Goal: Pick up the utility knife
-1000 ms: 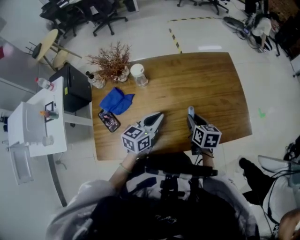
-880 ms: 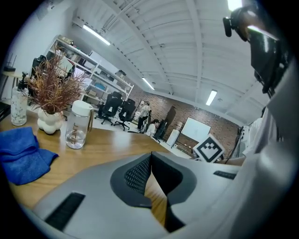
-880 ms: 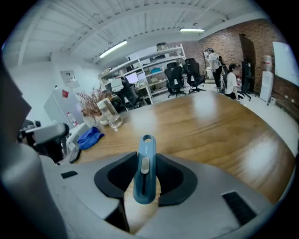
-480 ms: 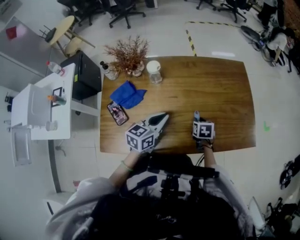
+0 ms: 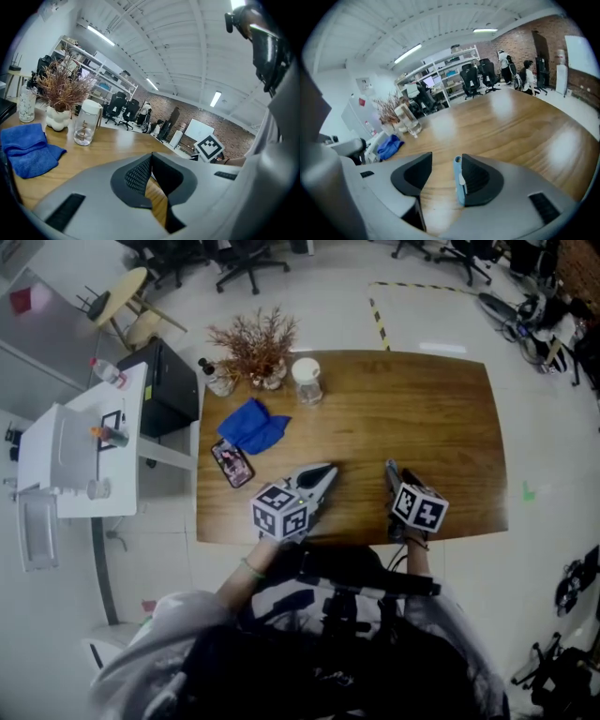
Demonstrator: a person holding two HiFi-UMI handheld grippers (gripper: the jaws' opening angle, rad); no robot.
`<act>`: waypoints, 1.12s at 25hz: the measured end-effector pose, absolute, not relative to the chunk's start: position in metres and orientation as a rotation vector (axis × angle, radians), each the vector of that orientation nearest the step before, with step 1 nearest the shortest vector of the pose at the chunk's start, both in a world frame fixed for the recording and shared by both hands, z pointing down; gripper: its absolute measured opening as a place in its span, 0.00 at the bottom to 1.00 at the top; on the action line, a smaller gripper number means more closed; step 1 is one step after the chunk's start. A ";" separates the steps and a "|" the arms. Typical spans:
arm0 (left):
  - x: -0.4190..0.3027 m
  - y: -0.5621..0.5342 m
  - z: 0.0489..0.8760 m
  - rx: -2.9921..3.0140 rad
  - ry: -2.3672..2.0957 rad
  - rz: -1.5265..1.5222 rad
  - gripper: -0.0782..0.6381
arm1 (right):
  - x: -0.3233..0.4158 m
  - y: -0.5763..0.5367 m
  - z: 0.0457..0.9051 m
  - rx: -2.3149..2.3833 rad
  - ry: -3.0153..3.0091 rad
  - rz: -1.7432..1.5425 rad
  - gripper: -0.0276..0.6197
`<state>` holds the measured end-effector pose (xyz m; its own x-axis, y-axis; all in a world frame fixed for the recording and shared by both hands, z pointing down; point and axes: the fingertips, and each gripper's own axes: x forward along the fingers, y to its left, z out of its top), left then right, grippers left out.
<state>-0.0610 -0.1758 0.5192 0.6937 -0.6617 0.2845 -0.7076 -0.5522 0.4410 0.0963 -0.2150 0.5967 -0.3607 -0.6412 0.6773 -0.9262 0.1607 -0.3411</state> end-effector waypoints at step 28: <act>-0.027 -0.174 0.514 2.434 -0.931 0.123 0.12 | 0.086 -0.167 0.481 1.704 -2.408 1.115 0.06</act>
